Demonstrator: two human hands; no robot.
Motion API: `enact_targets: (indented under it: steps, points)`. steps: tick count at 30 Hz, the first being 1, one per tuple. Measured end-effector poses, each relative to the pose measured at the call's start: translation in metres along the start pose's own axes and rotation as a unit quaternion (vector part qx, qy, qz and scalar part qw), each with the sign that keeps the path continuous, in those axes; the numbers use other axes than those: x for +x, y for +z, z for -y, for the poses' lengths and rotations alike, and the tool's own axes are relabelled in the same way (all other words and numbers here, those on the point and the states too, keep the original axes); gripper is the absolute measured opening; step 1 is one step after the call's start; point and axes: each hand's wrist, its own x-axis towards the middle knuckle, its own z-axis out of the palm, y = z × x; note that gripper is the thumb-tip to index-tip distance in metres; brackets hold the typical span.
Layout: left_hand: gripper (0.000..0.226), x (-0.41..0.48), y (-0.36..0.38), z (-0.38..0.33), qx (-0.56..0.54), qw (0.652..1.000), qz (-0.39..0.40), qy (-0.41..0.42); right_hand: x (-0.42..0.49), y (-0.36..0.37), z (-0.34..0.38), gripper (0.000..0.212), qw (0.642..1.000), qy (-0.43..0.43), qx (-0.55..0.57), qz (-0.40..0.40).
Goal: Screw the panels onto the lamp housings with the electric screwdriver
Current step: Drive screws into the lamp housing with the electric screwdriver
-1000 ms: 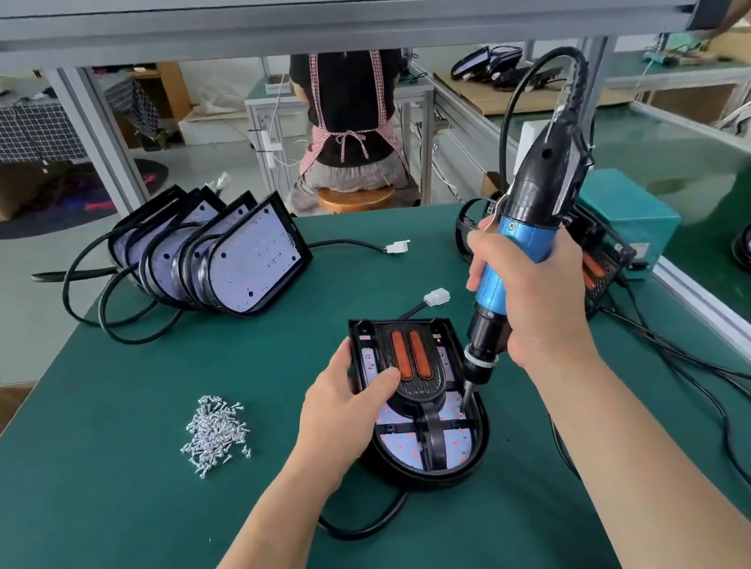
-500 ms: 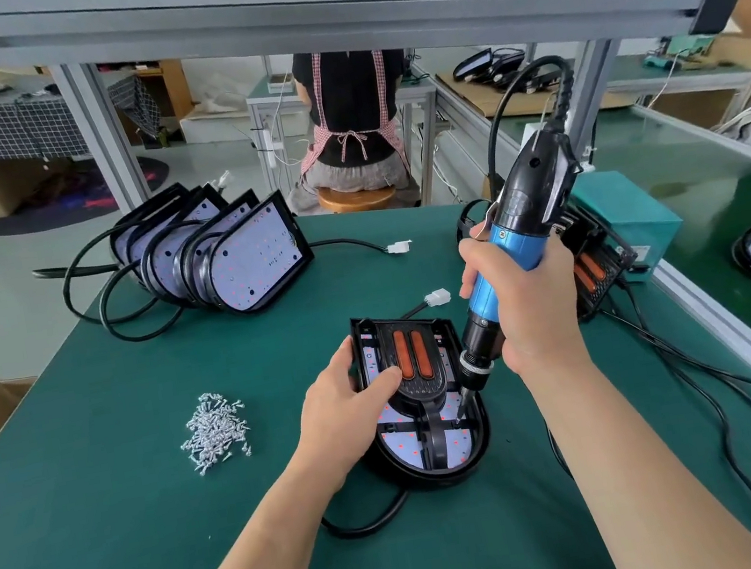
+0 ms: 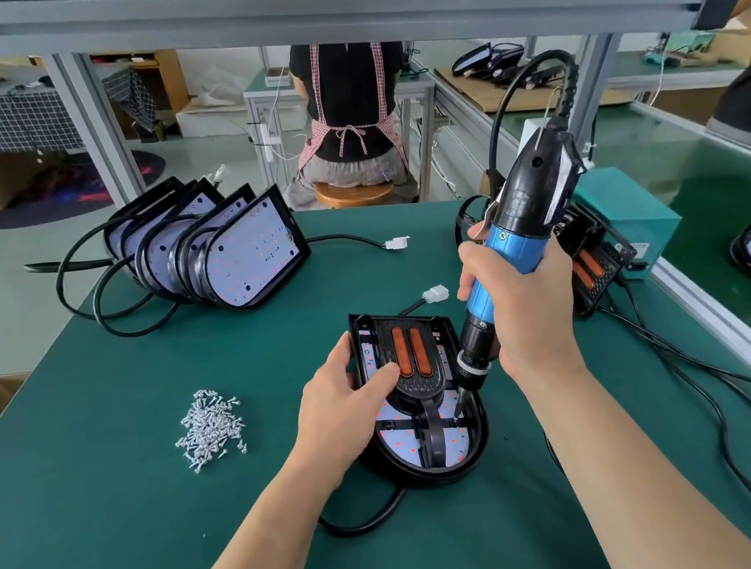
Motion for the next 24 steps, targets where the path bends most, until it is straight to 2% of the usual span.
enact_targets:
  steps: [6,12,21,24]
  points:
    - [0.042,0.000,0.001,0.002,-0.009,1.000,0.001,0.010,0.000,-0.002,-0.003,0.012,1.000,-0.007,0.006,0.008]
    - [0.047,0.002,0.003,0.004,-0.030,0.999,0.003,0.014,-0.002,-0.001,-0.003,0.012,0.998,-0.031,-0.013,0.049]
    - [0.047,0.000,0.003,0.000,-0.026,1.000,0.002,0.008,-0.001,-0.007,0.003,0.016,0.990,0.016,0.026,0.141]
    - [0.046,-0.003,0.001,-0.003,-0.020,1.000,0.002,0.002,-0.001,-0.009,0.008,0.018,0.989,0.030,0.045,0.141]
